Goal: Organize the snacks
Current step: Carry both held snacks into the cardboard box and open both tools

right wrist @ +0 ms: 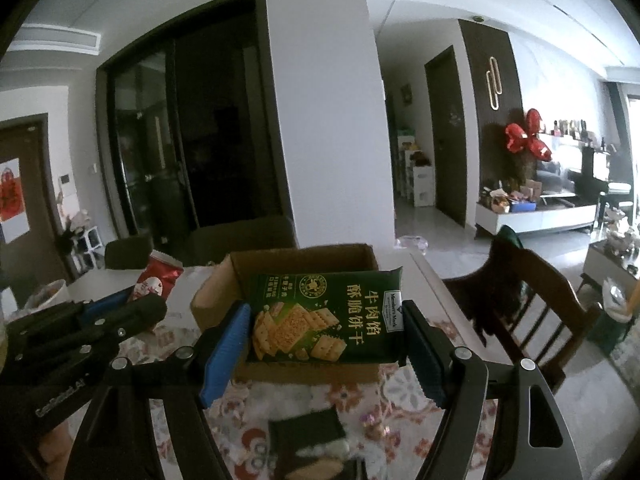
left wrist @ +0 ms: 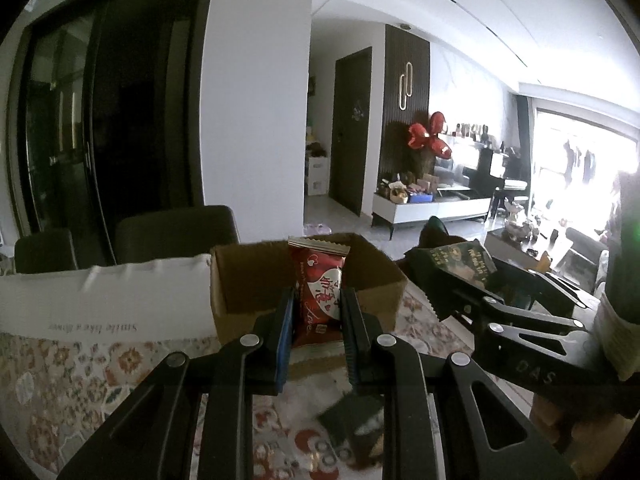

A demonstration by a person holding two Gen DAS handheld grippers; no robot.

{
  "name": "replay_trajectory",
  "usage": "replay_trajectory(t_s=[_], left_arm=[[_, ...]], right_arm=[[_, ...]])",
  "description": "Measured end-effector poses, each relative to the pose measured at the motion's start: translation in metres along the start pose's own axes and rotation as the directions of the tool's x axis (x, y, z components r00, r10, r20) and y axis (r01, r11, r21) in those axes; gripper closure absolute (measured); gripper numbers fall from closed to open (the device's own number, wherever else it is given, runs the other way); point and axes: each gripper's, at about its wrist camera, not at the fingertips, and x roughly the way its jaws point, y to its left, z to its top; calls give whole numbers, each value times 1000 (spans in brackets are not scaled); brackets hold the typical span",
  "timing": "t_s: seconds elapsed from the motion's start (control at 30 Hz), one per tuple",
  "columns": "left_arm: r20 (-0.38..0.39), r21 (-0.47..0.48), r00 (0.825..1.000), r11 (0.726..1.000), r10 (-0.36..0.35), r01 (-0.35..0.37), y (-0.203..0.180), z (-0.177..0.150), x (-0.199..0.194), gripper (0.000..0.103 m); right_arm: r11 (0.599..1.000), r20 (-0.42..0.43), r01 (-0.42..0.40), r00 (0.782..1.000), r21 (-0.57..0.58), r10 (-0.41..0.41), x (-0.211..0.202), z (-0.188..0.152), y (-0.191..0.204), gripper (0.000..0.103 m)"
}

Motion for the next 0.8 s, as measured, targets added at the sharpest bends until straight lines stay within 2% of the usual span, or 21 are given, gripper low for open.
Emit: replay_trajectory(t_s=[0.43, 0.8], left_arm=[[-35, -15, 999, 1000, 18, -18, 29, 40, 60, 80], [-157, -58, 988, 998, -9, 0, 52, 47, 129, 80]], right_arm=[[996, -68, -67, 996, -52, 64, 82, 55, -3, 28], [992, -218, -112, 971, -58, 97, 152, 58, -6, 27]])
